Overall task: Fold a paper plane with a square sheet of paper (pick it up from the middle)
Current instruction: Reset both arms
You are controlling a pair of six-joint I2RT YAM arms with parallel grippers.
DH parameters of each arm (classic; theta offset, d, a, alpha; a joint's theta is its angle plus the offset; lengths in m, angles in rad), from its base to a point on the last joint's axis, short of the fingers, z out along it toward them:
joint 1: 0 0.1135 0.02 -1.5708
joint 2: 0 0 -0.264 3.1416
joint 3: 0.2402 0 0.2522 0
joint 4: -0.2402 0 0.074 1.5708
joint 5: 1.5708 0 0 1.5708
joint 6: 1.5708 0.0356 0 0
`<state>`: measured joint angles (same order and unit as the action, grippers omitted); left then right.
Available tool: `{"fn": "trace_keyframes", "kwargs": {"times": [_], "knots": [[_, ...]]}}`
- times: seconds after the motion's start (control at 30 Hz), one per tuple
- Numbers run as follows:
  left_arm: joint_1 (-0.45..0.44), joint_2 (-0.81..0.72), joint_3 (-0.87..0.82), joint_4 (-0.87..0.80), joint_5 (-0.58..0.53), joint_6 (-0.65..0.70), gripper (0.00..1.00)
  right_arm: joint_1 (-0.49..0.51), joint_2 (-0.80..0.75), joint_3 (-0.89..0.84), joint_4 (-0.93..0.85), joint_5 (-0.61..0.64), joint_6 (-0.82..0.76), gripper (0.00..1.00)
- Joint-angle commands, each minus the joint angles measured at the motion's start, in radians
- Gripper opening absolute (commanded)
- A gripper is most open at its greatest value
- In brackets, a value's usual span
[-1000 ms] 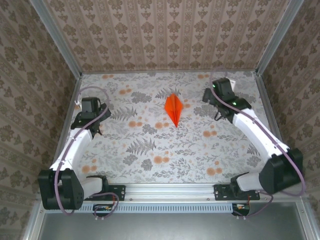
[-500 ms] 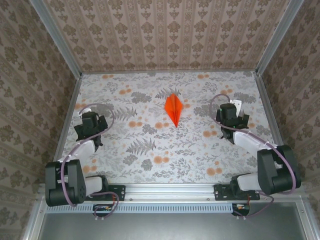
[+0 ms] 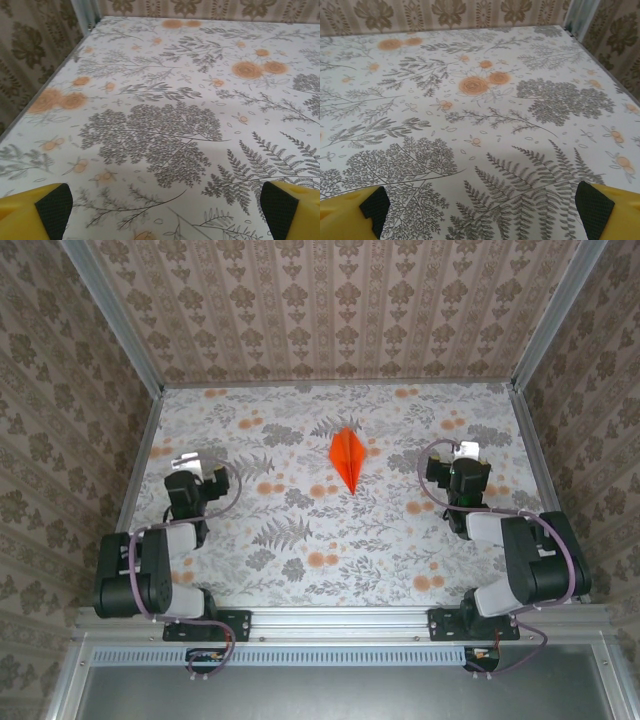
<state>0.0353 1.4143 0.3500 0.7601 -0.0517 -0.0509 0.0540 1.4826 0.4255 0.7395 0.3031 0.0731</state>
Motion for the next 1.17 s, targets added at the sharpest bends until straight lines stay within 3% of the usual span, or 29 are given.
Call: {"fn": "trace_keyframes", "kwargs": {"times": [0.0, 0.17, 0.3, 0.43, 1.13], "knots": [[0.005, 0.048, -0.01, 0.147, 0.073, 0.038, 1.0, -0.012, 0.032, -0.033, 0.134, -0.104, -0.019, 1.0], [-0.008, 0.123, 0.003, 0.201, 0.084, 0.061, 1.0, -0.018, 0.043, -0.041, 0.155, -0.155, -0.03, 1.0], [-0.038, 0.115, 0.049, 0.095, 0.034, 0.08, 1.0, -0.019, 0.05, -0.025, 0.134, -0.151, -0.028, 1.0], [-0.061, 0.12, 0.053, 0.097, -0.016, 0.091, 1.0, -0.02, 0.049, -0.024, 0.13, -0.151, -0.028, 1.0], [-0.057, 0.122, 0.063, 0.078, 0.029, 0.103, 1.0, -0.02, 0.047, -0.027, 0.133, -0.151, -0.028, 1.0]]}}
